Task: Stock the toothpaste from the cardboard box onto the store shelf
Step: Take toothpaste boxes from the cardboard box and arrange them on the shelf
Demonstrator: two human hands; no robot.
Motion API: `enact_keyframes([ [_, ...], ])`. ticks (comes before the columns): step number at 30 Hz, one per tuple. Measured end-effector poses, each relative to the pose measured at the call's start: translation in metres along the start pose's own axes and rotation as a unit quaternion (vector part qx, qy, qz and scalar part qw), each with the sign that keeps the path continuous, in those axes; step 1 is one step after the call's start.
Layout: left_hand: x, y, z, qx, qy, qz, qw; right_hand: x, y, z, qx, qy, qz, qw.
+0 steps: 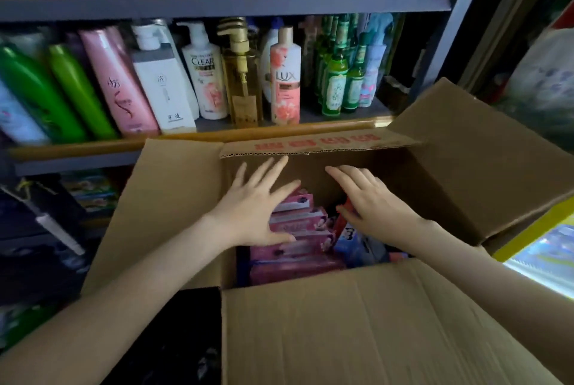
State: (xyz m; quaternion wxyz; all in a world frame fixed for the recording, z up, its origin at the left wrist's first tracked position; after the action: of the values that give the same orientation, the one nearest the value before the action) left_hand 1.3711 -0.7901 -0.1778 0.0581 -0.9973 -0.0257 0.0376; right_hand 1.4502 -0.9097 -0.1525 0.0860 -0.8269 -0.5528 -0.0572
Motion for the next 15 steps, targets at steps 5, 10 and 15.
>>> enact_keyframes([
  [5, 0.007, 0.002, 0.027, 0.039, -0.027, -0.059, 0.997, 0.02, 0.008, 0.016, -0.024, -0.015, -0.03, 0.999],
  [10, 0.021, -0.034, -0.003, 0.041, 0.062, -0.126, 0.989, 0.046, 0.02, 0.013, -0.007, 0.024, -0.038, 0.999],
  [15, 0.045, -0.066, -0.004, 0.089, 0.06, -0.146, 0.983, 0.068, 0.018, 0.04, -0.001, -0.013, -0.057, 0.998],
])
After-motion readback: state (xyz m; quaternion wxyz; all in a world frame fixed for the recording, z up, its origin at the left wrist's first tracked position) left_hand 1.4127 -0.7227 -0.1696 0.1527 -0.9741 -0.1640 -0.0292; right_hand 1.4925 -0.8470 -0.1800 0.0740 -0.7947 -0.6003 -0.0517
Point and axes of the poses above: each hand's wrist, its own x-axis towards the middle knuckle, its own z-axis out of the palm, y = z × x, the point moved 10 cm from there along x, towards the middle knuckle, and after that the axes turned 1 degree about z, right-handed, at the moved point
